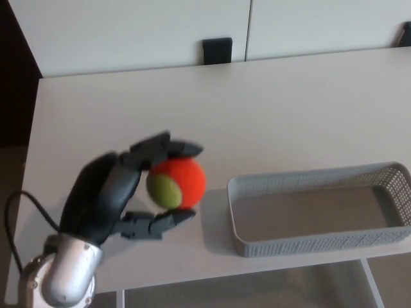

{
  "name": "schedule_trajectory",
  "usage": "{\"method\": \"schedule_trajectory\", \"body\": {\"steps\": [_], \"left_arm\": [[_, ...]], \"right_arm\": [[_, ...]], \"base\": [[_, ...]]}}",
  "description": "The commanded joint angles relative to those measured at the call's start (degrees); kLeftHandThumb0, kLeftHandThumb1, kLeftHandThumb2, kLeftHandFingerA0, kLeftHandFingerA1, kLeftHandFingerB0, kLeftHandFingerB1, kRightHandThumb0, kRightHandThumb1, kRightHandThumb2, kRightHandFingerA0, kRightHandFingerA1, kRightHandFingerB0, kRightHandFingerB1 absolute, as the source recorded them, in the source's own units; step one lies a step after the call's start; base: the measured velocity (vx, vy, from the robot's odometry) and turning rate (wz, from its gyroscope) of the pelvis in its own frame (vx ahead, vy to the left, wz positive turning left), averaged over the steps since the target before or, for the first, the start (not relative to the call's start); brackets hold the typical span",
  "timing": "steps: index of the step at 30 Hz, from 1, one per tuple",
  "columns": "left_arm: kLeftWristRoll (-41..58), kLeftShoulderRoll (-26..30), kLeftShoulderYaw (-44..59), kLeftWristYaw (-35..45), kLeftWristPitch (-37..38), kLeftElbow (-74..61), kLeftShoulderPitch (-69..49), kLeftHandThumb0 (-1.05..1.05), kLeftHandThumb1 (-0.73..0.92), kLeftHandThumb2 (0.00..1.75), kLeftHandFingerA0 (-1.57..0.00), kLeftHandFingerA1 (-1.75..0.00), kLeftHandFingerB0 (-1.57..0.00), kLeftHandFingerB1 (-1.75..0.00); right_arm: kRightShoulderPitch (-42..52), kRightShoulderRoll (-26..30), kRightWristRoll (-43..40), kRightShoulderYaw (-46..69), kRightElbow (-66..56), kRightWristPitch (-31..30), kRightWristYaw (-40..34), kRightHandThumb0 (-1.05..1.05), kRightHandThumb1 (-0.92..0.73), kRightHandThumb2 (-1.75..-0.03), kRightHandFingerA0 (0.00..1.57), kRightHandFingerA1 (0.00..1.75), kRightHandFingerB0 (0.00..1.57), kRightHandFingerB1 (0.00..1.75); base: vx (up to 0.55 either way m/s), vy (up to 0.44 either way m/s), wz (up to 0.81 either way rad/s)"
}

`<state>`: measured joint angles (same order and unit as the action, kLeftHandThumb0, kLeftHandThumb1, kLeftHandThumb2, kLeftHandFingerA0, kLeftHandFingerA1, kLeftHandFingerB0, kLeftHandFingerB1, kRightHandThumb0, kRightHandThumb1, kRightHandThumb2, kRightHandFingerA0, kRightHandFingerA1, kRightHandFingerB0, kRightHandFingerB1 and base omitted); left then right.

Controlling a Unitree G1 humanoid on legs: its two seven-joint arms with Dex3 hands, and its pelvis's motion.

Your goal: The robot walk towards a table in front and uses its left hand to pickup a tennis ball on the left side and put it in a container on the right hand side

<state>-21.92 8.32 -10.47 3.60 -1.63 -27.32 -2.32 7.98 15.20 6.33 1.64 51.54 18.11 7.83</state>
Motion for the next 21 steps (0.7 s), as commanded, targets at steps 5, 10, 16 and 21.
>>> {"method": "schedule_trajectory", "body": {"steps": [5, 10, 16, 21], "left_arm": [[-1.42, -4.27, -4.10, 3.96, -8.87, -7.29, 10.48, -0.11, 0.64, 0.71, -1.19, -1.17, -1.03, -0.79], [-2.40, -5.49, -7.45, 4.87, -12.02, -4.38, 13.28, -0.05, 0.58, 0.71, -1.17, -1.22, -1.05, -0.77], [-4.23, -7.11, -12.76, 5.50, -15.02, 3.25, 16.69, -0.06, 0.49, 0.76, -1.12, -1.26, -1.08, -0.80], [-7.29, -7.99, -16.39, 3.41, -14.60, 9.55, 17.87, -0.10, 0.47, 0.78, -1.10, -1.28, -1.06, -0.79]], "right_arm": [[-0.12, 0.89, -0.36, -0.17, 0.04, -0.93, 0.49, -0.41, -0.60, -0.56, 0.70, 0.46, 0.58, 0.43], [-0.35, 0.91, -0.32, -0.43, -0.66, -1.25, 0.71, -0.41, -0.60, -0.58, 0.73, 0.47, 0.60, 0.45], [-1.17, 1.24, 0.22, -0.86, -0.47, -0.99, 0.69, -0.41, -0.60, -0.58, 0.74, 0.48, 0.60, 0.45], [-1.05, 1.41, 0.43, -1.35, -1.70, -1.22, 0.74, -0.42, -0.61, -0.58, 0.75, 0.48, 0.61, 0.45]], "base": [[0.00, 0.000, 0.00], [0.00, 0.000, 0.00], [0.00, 0.000, 0.00], [0.00, 0.000, 0.00]]}}
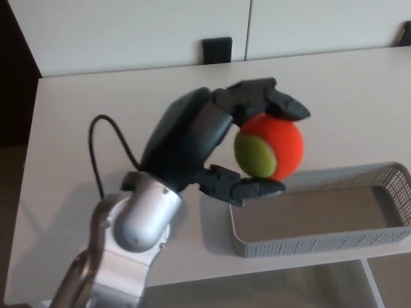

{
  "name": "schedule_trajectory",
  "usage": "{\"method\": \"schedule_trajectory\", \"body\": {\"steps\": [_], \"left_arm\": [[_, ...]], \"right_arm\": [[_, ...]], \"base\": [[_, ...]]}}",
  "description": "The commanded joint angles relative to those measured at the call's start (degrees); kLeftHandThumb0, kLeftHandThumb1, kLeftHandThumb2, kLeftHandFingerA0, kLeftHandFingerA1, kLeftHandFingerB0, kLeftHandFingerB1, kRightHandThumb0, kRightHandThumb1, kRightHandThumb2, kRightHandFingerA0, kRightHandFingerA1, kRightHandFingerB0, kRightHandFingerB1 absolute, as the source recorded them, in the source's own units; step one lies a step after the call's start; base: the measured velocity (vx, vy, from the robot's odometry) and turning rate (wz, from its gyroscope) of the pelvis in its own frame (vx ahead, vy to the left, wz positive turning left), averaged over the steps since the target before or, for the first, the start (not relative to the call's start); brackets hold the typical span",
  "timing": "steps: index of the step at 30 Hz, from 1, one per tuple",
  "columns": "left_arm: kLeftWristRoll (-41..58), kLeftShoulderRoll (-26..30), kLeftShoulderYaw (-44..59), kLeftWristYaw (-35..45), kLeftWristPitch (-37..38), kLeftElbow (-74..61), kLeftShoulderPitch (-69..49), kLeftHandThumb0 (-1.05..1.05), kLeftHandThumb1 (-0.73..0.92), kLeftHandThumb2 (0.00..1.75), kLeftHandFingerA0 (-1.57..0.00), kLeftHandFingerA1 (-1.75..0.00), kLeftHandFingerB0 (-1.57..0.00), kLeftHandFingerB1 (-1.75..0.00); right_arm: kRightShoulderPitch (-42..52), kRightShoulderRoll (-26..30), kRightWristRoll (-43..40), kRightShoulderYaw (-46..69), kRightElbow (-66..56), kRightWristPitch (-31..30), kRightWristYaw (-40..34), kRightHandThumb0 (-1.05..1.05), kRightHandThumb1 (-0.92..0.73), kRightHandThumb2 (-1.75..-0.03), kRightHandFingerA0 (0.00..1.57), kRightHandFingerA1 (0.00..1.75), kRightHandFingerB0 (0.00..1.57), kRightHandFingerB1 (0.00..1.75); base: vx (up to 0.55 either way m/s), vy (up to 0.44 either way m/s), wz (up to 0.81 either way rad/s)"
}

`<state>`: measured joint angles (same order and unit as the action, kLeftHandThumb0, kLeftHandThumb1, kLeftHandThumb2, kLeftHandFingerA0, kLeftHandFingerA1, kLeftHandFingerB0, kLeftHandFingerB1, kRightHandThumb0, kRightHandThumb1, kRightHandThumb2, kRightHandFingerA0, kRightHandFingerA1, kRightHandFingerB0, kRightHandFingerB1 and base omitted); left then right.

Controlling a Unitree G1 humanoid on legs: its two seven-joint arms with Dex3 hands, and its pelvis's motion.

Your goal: The robot walk towards a table in front and uses its left hand to pickup a tennis ball on the left side and put it in a container on the right hand side

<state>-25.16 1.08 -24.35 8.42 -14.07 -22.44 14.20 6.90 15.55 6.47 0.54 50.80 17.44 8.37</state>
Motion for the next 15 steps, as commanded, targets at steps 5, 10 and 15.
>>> {"method": "schedule_trajectory", "body": {"steps": [5, 10, 15], "left_arm": [[-4.52, -2.08, -3.45, -3.45, -0.39, 8.70, 1.82, -0.13, 0.48, 0.80, -1.11, -1.29, -1.08, -0.82], [-3.62, -0.42, -4.33, 3.64, -5.13, 8.26, 2.85, -0.57, 0.48, 0.55, -0.56, -0.47, -0.35, -0.32], [-5.17, 3.93, -7.10, 11.64, -11.03, 4.98, 4.46, -0.73, 0.43, 0.82, 0.00, 0.00, -0.03, -0.06]], "right_arm": [[-0.27, 1.08, 0.07, -0.32, -0.91, -0.75, 0.32, -0.42, -0.60, -0.58, 0.76, 0.49, 0.62, 0.45], [-0.33, 1.36, 0.70, -0.84, -1.49, -0.47, -0.07, -0.42, -0.61, -0.58, 0.73, 0.47, 0.61, 0.45], [-0.19, 1.45, 0.58, -0.84, -2.14, -1.42, 0.03, -0.41, -0.62, -0.59, 0.74, 0.47, 0.60, 0.44]], "base": [[0.00, 0.000, 0.00], [0.00, 0.000, 0.00], [0.00, 0.000, 0.00]]}}
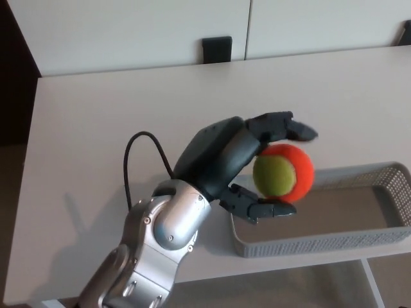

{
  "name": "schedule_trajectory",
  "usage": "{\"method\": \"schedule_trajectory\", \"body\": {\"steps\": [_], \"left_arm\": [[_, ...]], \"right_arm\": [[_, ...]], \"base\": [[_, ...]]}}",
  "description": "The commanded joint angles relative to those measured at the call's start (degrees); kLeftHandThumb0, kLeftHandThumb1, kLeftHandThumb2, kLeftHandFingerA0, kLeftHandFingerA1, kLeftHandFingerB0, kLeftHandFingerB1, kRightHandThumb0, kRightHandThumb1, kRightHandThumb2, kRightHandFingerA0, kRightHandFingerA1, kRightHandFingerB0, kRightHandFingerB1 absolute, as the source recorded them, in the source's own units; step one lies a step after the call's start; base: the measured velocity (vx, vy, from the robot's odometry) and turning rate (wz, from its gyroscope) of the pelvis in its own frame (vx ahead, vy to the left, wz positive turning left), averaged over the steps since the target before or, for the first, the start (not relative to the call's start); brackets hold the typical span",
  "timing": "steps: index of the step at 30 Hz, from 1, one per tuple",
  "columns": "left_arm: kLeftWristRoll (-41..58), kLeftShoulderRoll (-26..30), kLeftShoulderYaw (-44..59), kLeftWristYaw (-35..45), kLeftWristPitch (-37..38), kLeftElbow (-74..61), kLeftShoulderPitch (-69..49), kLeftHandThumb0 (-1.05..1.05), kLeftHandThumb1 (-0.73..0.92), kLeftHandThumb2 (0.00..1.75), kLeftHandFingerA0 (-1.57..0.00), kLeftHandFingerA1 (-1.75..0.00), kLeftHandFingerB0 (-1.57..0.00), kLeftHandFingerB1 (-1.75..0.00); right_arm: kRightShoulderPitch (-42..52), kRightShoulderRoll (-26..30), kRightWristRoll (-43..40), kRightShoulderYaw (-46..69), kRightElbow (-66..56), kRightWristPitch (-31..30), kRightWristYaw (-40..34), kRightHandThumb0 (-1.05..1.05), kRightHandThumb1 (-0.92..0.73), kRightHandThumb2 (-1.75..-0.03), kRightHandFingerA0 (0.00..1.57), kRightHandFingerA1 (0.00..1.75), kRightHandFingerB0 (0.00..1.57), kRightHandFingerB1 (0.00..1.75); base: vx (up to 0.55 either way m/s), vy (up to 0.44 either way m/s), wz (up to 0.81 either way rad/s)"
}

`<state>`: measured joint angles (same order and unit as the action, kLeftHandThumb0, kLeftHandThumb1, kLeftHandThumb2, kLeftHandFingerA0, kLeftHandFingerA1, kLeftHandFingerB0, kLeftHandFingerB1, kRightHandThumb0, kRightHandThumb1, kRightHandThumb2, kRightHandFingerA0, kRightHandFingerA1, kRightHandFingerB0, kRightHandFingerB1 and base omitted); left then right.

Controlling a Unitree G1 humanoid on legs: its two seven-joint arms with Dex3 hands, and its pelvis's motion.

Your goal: The robot walk towards a table in front and uses its left hand to pickup a tennis ball on the left side and put it in a container on the right hand side

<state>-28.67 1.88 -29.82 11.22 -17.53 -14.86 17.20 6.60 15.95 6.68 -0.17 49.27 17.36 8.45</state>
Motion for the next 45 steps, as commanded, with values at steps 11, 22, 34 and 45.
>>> {"method": "schedule_trajectory", "body": {"steps": [11, 22, 34, 45], "left_arm": [[0.90, 5.74, 1.11, 11.06, -9.24, -6.18, 0.64, -0.76, 0.46, 0.84, -0.01, -0.02, -0.07, -0.09], [13.06, 12.17, 18.84, 12.50, -1.29, -26.82, -16.45, -0.35, 0.11, 0.79, -0.02, -0.50, 0.00, -0.48], [64.16, 10.60, 67.15, 42.13, 18.86, -32.77, -63.05, -0.68, 0.32, 0.61, -0.32, -0.38, -0.37, -0.37], [66.01, 17.41, 75.54, 69.30, 19.23, -10.39, -71.86, -0.58, 0.34, 0.64, -0.36, -0.44, -0.40, -0.42]], "right_arm": [[-1.06, 0.84, 0.25, -0.20, 0.43, -1.48, -0.15, -0.42, -0.61, -0.59, 0.73, 0.48, 0.58, 0.44], [-0.36, 1.29, -0.03, -0.11, -0.40, -1.36, 0.50, -0.41, -0.61, -0.58, 0.73, 0.48, 0.59, 0.45], [-0.16, 1.26, 0.55, -0.66, 2.76, -1.35, 0.01, -0.40, -0.61, -0.58, 0.73, 0.48, 0.61, 0.45], [0.87, 1.73, 0.60, -0.79, 5.52, -0.75, -0.15, -0.42, -0.60, -0.56, 0.74, 0.47, 0.59, 0.43]], "base": [[0.00, 0.000, 0.00], [0.00, 0.000, 0.01], [0.00, 0.000, 0.00], [0.00, 0.000, 0.00]]}}
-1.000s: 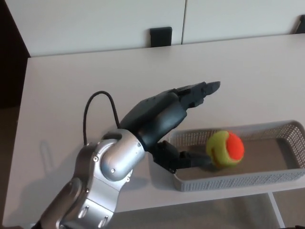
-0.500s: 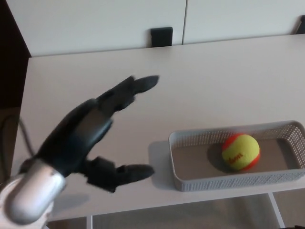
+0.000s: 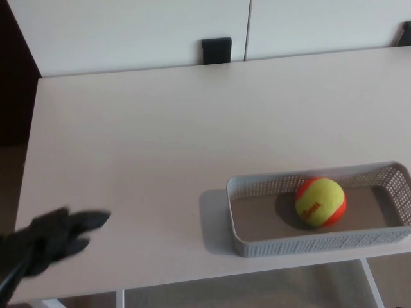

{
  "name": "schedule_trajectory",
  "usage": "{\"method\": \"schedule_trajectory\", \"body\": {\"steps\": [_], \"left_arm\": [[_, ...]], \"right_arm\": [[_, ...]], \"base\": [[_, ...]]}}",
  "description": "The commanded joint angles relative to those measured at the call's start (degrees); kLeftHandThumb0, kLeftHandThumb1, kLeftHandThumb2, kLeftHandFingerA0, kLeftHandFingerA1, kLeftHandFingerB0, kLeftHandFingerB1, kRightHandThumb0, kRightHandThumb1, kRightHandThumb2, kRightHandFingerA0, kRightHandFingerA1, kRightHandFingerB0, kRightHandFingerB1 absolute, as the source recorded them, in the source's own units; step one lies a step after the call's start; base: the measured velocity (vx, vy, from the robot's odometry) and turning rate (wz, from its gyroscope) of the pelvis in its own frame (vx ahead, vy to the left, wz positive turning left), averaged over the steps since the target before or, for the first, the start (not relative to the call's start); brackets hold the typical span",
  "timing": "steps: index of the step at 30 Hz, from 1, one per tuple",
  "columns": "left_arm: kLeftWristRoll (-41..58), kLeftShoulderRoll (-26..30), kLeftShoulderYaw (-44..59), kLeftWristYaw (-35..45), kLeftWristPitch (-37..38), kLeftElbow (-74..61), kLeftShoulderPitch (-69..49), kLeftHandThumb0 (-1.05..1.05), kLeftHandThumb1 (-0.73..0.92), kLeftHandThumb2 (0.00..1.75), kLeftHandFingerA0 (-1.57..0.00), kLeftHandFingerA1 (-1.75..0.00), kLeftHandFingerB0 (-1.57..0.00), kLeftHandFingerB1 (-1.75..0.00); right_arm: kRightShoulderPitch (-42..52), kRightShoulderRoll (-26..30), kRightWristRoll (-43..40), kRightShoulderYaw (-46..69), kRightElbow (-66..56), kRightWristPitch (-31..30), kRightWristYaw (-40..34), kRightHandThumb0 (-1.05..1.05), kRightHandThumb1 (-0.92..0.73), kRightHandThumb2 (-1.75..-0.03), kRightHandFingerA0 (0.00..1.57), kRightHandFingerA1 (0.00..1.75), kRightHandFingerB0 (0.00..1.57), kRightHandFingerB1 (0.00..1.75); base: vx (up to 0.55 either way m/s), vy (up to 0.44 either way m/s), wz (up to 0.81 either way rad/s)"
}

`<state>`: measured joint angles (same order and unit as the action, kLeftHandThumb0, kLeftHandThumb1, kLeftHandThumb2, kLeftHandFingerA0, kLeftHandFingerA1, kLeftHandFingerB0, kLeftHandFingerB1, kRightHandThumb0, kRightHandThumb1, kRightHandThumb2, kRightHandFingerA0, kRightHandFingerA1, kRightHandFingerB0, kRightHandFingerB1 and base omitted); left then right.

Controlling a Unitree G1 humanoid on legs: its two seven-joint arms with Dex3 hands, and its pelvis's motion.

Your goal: The robot walk towards a table in front and uses its left hand to pickup a tennis ball on the left side and put it in a container on the right hand side

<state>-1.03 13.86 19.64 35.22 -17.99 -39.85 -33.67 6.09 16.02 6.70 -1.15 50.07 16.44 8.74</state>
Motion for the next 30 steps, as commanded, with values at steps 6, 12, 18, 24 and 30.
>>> {"method": "schedule_trajectory", "body": {"steps": [6, 12, 18, 24, 30], "left_arm": [[27.96, 10.75, 20.83, 47.63, 26.29, 24.46, -23.69, -0.53, 0.36, 0.68, -0.34, -0.46, -0.37, -0.44], [19.10, 12.39, 15.32, 39.32, 33.30, 30.99, -22.43, -0.45, 0.45, 0.54, -0.44, -0.41, -0.44, -0.37], [12.24, 9.10, 9.89, 27.50, 34.97, 41.23, -17.58, -0.42, 0.48, 0.54, -0.54, -0.46, -0.48, -0.40], [4.10, 5.33, 7.71, 8.11, 30.24, 54.56, -7.56, -0.55, 0.54, 0.56, -0.48, -0.45, -0.44, -0.41], [0.58, 8.67, 5.74, -3.31, 24.47, 77.29, 5.25, -0.51, 0.57, 0.57, -0.27, -0.43, -0.26, -0.38]], "right_arm": [[3.87, 1.82, 1.16, -0.17, 4.02, 0.63, -1.38, -0.41, -0.61, -0.57, 0.73, 0.46, 0.60, 0.43], [5.01, 1.38, 0.30, 0.52, 5.07, 1.15, -1.41, -0.39, -0.60, -0.56, 0.76, 0.48, 0.61, 0.44], [6.32, 1.73, 0.78, 0.17, 6.40, 3.13, -1.49, -0.45, -0.61, -0.59, 0.76, 0.52, 0.59, 0.45], [5.77, 1.72, 0.87, 0.35, 7.31, 3.21, -2.34, -0.47, -0.61, -0.59, 0.75, 0.56, 0.59, 0.44], [5.54, 2.18, 0.97, 0.30, 7.65, 3.53, -2.24, -0.47, -0.63, -0.59, 0.76, 0.54, 0.56, 0.42]], "base": [[0.00, 0.000, 0.00], [0.00, 0.000, 0.00], [0.00, 0.000, 0.00], [0.00, 0.000, 0.00], [0.00, 0.000, 0.00]]}}
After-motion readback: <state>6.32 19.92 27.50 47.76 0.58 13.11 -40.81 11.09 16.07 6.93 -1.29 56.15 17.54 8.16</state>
